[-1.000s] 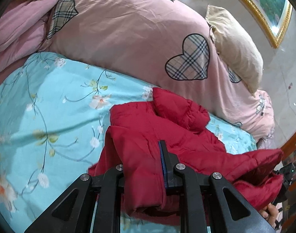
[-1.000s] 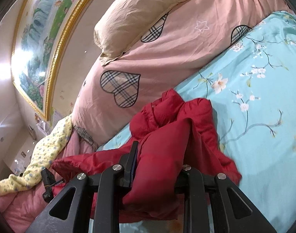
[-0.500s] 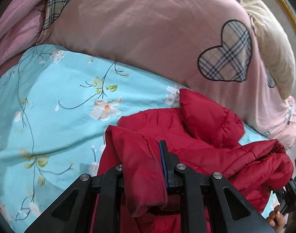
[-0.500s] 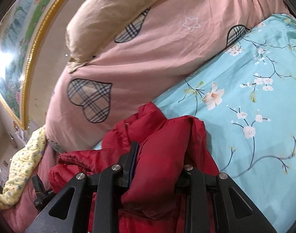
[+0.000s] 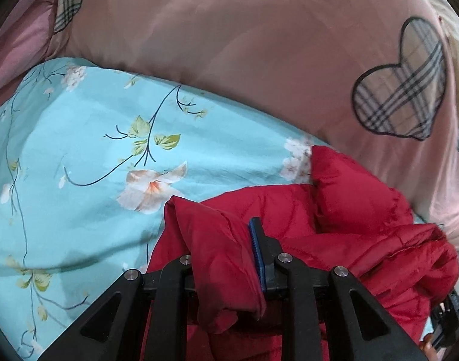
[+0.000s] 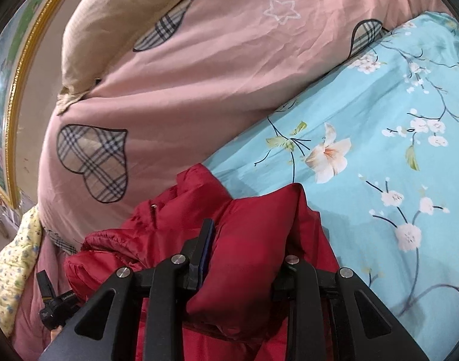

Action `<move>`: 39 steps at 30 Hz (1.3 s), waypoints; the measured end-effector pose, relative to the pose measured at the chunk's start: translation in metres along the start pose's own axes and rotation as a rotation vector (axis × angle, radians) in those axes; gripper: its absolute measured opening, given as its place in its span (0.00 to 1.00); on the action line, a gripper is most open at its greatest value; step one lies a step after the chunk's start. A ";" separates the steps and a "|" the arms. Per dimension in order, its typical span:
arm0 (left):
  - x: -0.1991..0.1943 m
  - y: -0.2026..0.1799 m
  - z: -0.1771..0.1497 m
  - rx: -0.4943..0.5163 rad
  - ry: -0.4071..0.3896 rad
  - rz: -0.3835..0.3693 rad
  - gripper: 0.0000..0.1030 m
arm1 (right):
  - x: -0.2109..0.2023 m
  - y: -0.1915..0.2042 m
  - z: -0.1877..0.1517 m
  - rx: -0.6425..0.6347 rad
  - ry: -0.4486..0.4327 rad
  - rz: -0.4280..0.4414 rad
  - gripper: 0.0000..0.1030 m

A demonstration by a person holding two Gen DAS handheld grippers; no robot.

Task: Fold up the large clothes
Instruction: 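Carry the held hem with both tools up and over toward the collar, then open both tools and release the folded hem onto the coat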

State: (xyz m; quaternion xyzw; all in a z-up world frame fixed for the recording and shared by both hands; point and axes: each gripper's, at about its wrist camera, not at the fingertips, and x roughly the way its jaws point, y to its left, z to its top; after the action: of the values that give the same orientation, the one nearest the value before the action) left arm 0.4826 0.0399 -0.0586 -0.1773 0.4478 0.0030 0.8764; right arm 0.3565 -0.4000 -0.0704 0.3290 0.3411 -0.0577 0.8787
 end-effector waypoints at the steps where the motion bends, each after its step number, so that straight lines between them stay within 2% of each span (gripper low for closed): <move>1: 0.007 -0.002 0.001 0.001 0.002 0.015 0.21 | 0.005 -0.002 0.001 0.002 0.001 -0.004 0.27; 7: 0.026 -0.012 0.006 0.019 -0.012 0.053 0.22 | 0.031 -0.022 0.001 0.084 0.006 0.004 0.27; 15: 0.032 -0.004 0.010 -0.014 -0.006 0.016 0.24 | 0.047 -0.028 0.004 0.091 0.006 -0.018 0.26; 17: 0.024 -0.004 0.008 -0.009 0.006 0.018 0.27 | 0.050 -0.026 0.004 0.077 0.008 -0.027 0.26; 19: 0.011 -0.004 0.003 0.015 -0.009 0.017 0.35 | 0.052 -0.024 0.004 0.066 0.007 -0.037 0.26; 20: 0.002 -0.003 0.000 0.026 -0.025 0.023 0.40 | 0.052 -0.023 0.003 0.060 0.006 -0.042 0.26; 22: -0.019 0.000 -0.010 0.039 -0.067 0.056 0.60 | 0.053 -0.023 0.003 0.054 0.006 -0.047 0.26; 23: -0.029 0.001 -0.016 0.039 -0.086 0.060 0.63 | 0.054 -0.023 0.003 0.053 0.007 -0.048 0.26; 27: -0.070 0.000 -0.048 0.051 -0.124 0.000 0.65 | 0.057 -0.024 0.003 0.057 0.005 -0.053 0.26; 33: -0.096 -0.031 -0.103 0.184 -0.088 -0.090 0.65 | 0.060 -0.026 0.004 0.084 0.004 -0.042 0.27; 36: -0.090 -0.051 -0.115 0.266 -0.102 -0.029 0.65 | 0.057 -0.027 0.004 0.080 0.005 -0.039 0.29; 39: -0.076 -0.055 -0.116 0.280 -0.111 0.061 0.68 | 0.047 -0.020 0.005 0.058 -0.006 -0.048 0.32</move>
State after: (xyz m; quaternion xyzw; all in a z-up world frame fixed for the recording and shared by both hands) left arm 0.3552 -0.0363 -0.0437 -0.0392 0.3997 -0.0229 0.9155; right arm 0.3891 -0.4130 -0.1085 0.3461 0.3445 -0.0896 0.8680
